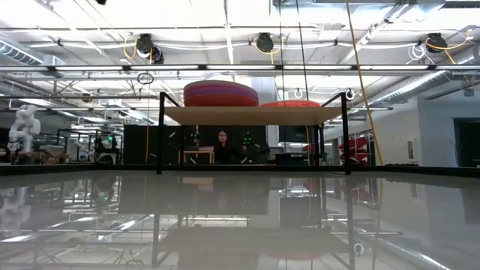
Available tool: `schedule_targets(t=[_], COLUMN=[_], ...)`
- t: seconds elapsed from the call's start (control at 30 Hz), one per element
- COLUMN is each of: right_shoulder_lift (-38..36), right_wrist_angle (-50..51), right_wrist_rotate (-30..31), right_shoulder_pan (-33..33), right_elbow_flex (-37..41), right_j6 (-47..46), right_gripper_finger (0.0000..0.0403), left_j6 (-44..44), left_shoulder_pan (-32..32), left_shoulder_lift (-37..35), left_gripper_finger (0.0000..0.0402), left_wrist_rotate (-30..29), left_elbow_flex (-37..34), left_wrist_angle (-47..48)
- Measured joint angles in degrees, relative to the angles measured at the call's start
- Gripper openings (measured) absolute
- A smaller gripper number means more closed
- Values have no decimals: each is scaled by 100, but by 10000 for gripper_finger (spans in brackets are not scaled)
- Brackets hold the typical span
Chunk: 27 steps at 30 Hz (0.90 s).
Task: Place and stack plates onto a shelf
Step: Return to Home Position
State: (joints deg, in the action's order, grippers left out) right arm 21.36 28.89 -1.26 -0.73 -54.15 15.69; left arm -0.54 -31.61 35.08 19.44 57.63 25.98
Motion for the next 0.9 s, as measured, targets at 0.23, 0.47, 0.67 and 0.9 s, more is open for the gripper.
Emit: schedule_targets(t=[0.23, 0.47, 0.67, 0.9], right_shoulder_lift=[-678, -1627, -2116, -1950], right_wrist_angle=[258, -267, -750, -1909], right_wrist_rotate=[398, 420, 420, 418], right_shoulder_pan=[-2, -1, 0, -2], right_elbow_flex=[57, 1001, 1838, 2844], right_j6=[-54, -24, -26, -484], right_gripper_finger=[155, 155, 155, 155], left_j6=[-83, 61, 173, 476], left_shoulder_pan=[19, 17, 15, 23], left_shoulder_lift=[-817, -1497, -2136, -3023], left_gripper_finger=[6, 6, 6, 6], left_wrist_rotate=[3, 7, 45, 114], left_elbow_flex=[-46, -666, -1374, -2472], left_wrist_angle=[167, 273, 243, -248])
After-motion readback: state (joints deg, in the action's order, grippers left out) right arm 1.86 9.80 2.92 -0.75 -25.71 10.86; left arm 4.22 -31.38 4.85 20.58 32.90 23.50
